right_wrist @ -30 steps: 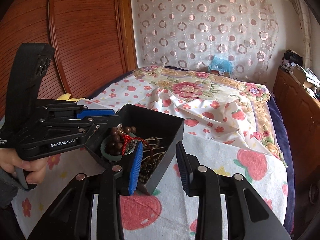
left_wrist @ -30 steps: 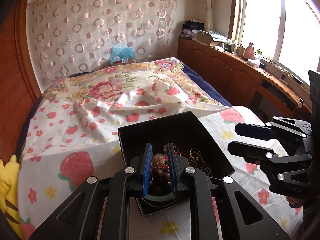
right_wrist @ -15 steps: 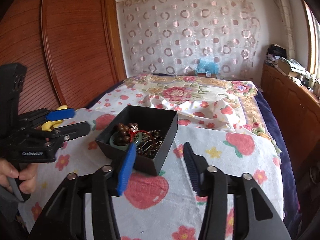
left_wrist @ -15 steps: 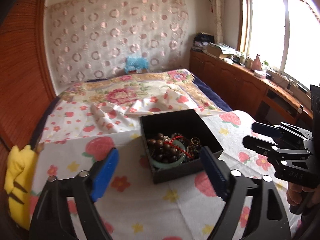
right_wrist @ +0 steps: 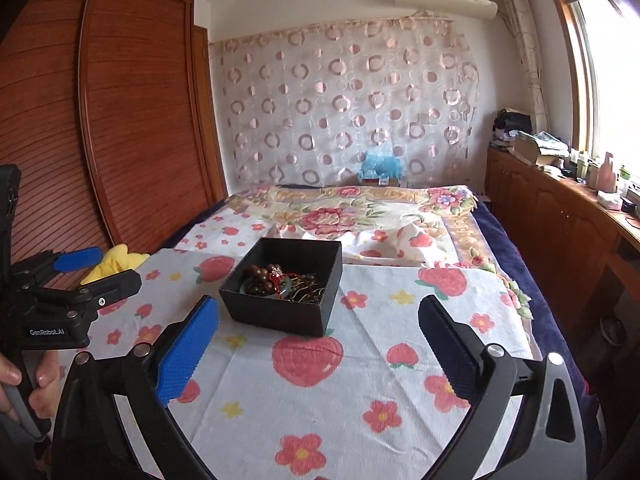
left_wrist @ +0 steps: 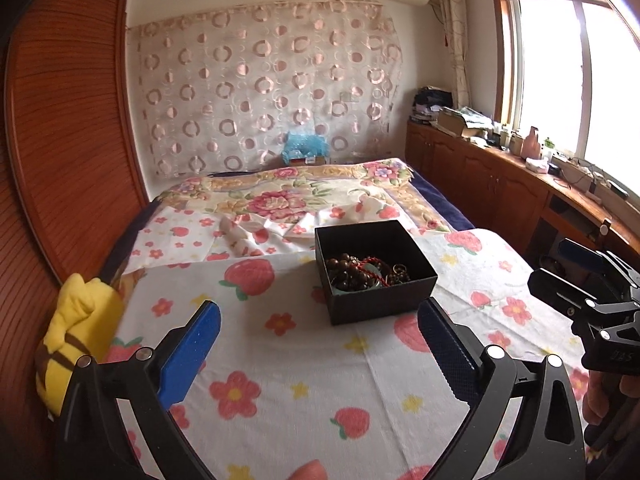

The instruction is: Organize jewelry

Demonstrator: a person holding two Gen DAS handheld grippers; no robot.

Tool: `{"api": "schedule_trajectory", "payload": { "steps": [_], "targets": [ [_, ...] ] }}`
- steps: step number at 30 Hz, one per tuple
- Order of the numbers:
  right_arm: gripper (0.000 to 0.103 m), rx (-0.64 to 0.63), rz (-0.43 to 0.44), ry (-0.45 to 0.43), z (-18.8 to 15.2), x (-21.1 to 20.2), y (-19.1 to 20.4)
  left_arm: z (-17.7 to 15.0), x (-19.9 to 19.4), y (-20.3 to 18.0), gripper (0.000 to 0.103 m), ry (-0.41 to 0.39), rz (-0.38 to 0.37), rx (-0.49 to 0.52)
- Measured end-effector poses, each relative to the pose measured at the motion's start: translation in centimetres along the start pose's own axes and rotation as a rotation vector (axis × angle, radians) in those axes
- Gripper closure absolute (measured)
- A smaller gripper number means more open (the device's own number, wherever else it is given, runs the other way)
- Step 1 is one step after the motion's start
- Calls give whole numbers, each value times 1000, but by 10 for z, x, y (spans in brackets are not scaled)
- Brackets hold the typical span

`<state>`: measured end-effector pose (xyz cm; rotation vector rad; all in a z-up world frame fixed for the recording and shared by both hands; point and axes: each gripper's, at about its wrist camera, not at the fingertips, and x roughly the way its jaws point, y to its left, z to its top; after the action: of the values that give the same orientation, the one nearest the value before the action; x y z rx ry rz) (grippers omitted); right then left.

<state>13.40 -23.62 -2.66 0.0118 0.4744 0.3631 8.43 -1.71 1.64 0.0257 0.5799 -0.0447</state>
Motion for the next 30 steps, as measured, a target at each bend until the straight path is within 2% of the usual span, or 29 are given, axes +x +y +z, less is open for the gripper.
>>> {"api": "schedule_trajectory", "payload": {
  "steps": [13, 30],
  "targets": [
    [2, 6, -12, -11, -3, -10, 3, -6, -20, -1, 8, -16, -7, -2],
    [2, 15, -21, -8, -7, -10, 1, -7, -22, -3, 8, -21, -7, -5]
  ]
}}
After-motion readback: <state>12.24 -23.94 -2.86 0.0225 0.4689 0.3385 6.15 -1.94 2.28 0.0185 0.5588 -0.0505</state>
